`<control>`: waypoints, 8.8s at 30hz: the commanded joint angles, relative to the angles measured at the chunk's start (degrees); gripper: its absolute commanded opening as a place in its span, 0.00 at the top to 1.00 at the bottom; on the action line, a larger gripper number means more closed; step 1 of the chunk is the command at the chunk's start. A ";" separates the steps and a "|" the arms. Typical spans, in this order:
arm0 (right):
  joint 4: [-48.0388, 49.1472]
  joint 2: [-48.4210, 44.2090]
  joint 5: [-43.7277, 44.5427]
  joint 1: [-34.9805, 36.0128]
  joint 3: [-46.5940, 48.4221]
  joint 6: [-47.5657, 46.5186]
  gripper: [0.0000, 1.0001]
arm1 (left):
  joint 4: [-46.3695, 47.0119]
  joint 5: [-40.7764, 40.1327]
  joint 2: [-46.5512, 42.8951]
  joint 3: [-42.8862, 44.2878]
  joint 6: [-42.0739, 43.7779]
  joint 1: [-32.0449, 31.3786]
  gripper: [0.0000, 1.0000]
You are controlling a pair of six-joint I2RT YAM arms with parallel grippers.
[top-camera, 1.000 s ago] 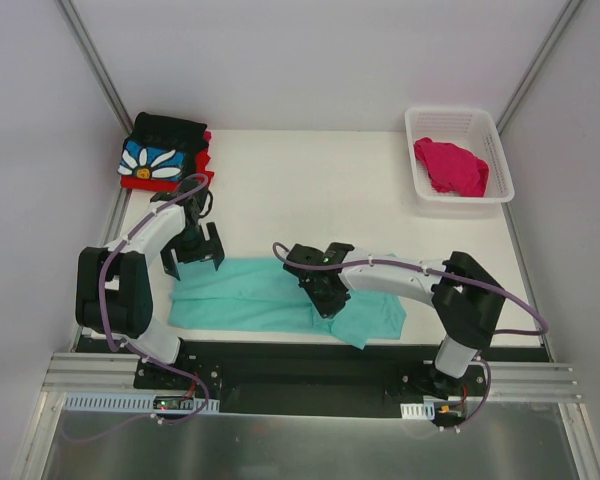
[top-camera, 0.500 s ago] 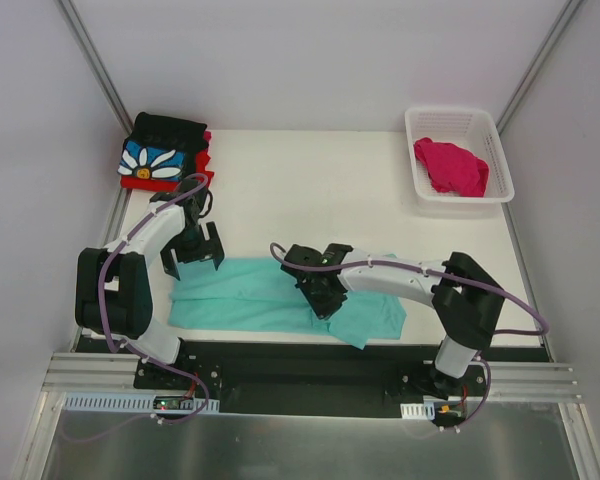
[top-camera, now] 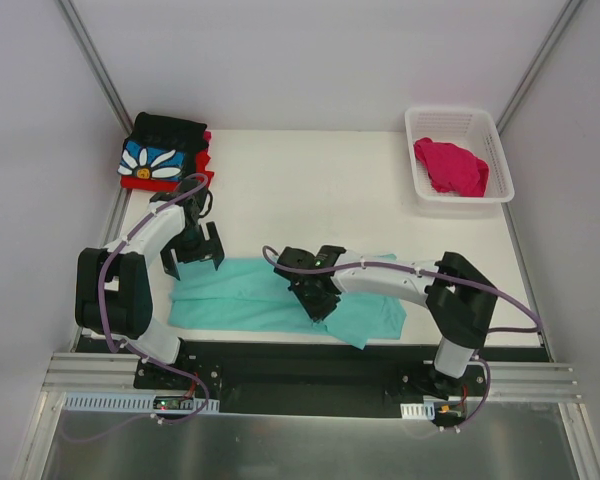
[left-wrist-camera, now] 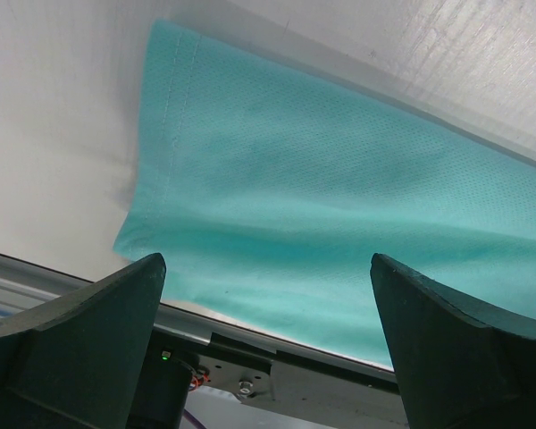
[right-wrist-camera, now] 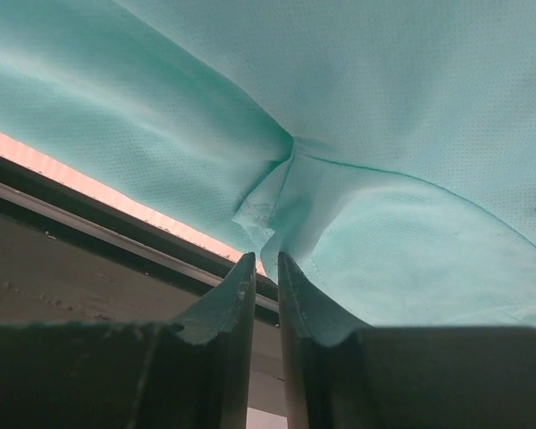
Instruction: Fold and stack the t-shirts
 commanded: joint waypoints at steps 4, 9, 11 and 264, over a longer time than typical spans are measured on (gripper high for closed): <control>-1.01 0.35 -0.39 1.01 2.23 0.62 0.80 | -1.70 0.13 -2.00 -0.02 1.21 0.39 0.01; -2.15 0.53 -0.30 1.10 2.58 0.36 0.79 | -1.70 -0.14 -2.26 -0.19 1.48 0.39 0.01; -2.51 -0.18 -0.56 1.54 2.67 0.54 0.79 | -1.70 -0.05 -2.26 -0.10 1.48 0.39 0.01; 9.53 -6.60 41.28 16.57 -12.27 27.26 0.99 | -1.70 5.57 -1.64 -4.41 -1.07 5.49 0.90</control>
